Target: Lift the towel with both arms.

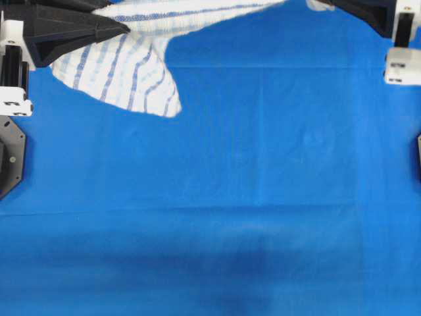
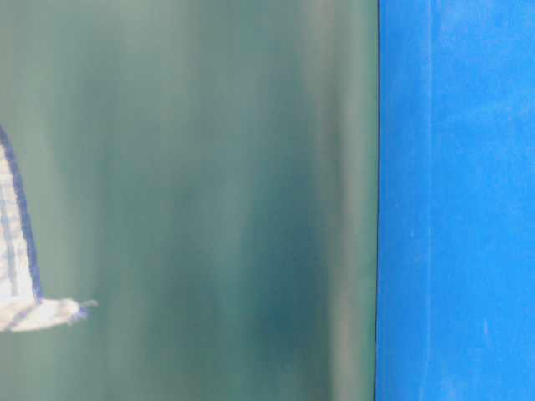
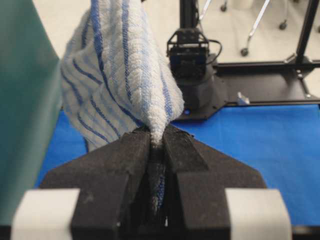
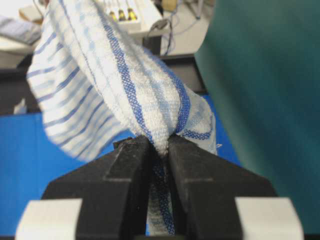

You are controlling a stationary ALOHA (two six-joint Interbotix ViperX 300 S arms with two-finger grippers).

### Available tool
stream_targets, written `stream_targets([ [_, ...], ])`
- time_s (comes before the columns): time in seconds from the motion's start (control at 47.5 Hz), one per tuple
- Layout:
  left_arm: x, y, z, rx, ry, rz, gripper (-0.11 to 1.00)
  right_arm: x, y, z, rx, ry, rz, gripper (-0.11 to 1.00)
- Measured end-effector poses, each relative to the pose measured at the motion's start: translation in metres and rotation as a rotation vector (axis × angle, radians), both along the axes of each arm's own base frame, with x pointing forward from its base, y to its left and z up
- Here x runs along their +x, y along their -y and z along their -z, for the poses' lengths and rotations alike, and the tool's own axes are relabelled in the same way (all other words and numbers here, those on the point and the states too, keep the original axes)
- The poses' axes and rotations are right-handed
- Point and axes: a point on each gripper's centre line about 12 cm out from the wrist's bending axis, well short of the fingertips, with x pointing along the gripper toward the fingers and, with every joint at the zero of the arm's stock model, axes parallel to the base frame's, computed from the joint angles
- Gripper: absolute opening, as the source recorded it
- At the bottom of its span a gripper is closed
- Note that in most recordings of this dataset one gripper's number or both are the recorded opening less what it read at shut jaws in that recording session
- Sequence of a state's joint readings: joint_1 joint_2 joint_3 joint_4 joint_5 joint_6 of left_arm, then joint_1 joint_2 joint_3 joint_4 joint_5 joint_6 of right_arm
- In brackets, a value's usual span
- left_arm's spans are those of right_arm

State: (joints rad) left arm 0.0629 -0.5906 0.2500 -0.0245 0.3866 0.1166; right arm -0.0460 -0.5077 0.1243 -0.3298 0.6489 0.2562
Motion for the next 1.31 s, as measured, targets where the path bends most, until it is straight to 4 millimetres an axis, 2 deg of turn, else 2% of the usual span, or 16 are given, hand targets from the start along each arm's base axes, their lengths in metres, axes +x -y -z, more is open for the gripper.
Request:
stream_targets([
  [0.147, 0.0, 0.0, 0.0, 0.0, -0.002, 0.0, 0.03, 0.0, -0.005, 0.001, -0.021, -0.01, -0.022, 0.14],
  [0.19, 0.001, 0.0, 0.001, 0.0, -0.003, -0.001, 0.07, 0.001, -0.007, 0.001, -0.028, -0.013, -0.028, 0.15],
  [0.274, 0.001, 0.0, 0.001, 0.0, -0.003, 0.0, 0.28, 0.001, -0.008, 0.0, -0.035, -0.016, -0.035, 0.17],
  [0.442, -0.001, 0.0, 0.0, -0.012, 0.001, -0.002, 0.79, 0.006, -0.009, 0.006, -0.045, -0.043, -0.039, 0.63],
  [0.485, -0.001, 0.0, 0.0, -0.015, 0.002, 0.001, 0.87, 0.006, -0.009, 0.007, -0.045, -0.047, -0.039, 0.68],
  [0.527, -0.001, 0.001, 0.0, -0.021, 0.001, 0.001, 0.92, 0.007, -0.009, 0.009, -0.046, -0.056, -0.037, 0.69],
  [0.59, -0.001, 0.001, 0.001, -0.025, 0.0, 0.003, 0.92, 0.007, -0.008, 0.009, -0.048, -0.06, -0.036, 0.64],
  [0.78, -0.001, 0.001, 0.004, -0.03, -0.008, 0.003, 0.92, 0.007, -0.008, 0.01, -0.046, -0.067, -0.033, 0.65],
  [0.906, 0.003, 0.003, 0.02, -0.038, -0.047, 0.008, 0.92, 0.007, -0.008, 0.014, -0.037, -0.08, -0.03, 0.65],
  [1.011, 0.008, 0.005, 0.046, -0.061, -0.109, 0.013, 0.92, 0.013, -0.008, 0.036, -0.02, -0.134, -0.029, 0.65],
  [1.306, 0.023, 0.01, 0.145, -0.161, -0.298, 0.007, 0.92, 0.044, -0.011, 0.139, 0.055, -0.32, -0.033, 0.65],
])
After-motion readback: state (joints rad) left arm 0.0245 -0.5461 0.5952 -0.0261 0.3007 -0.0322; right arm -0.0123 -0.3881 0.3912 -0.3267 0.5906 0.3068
